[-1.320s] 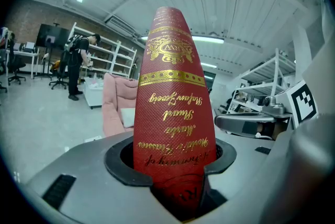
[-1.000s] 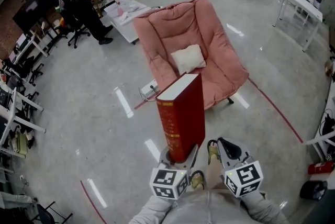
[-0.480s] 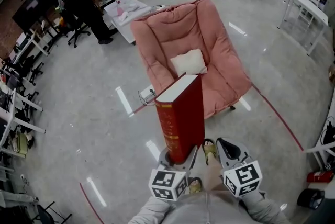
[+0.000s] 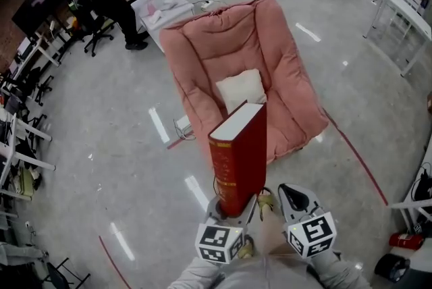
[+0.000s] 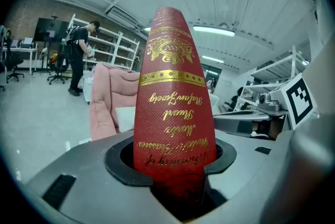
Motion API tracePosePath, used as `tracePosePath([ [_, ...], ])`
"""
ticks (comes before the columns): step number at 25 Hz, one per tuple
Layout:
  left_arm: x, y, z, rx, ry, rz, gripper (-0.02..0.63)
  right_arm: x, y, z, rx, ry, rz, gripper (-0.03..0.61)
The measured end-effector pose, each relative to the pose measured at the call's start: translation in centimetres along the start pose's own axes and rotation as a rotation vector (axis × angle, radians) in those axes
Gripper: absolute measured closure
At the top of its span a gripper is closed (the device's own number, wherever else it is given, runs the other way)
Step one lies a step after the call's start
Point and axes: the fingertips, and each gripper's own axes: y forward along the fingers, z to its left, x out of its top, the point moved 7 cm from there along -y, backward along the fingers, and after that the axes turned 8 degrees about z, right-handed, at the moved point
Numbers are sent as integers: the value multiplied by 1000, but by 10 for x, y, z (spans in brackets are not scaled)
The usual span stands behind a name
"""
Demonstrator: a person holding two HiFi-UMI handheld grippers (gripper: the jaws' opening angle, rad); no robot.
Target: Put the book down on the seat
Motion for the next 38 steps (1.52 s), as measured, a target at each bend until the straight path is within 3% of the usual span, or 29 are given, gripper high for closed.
tracePosePath([
  [12,38,88,23,22,-48,49,376,29,61,-75,21,40,57,574],
  [21,47,158,56,44,-102,106,376,37,118,-122,28,76,102,573],
  [38,-7,321,133,-9,-256,222,376,-1,224,-180,52,162,216,574],
])
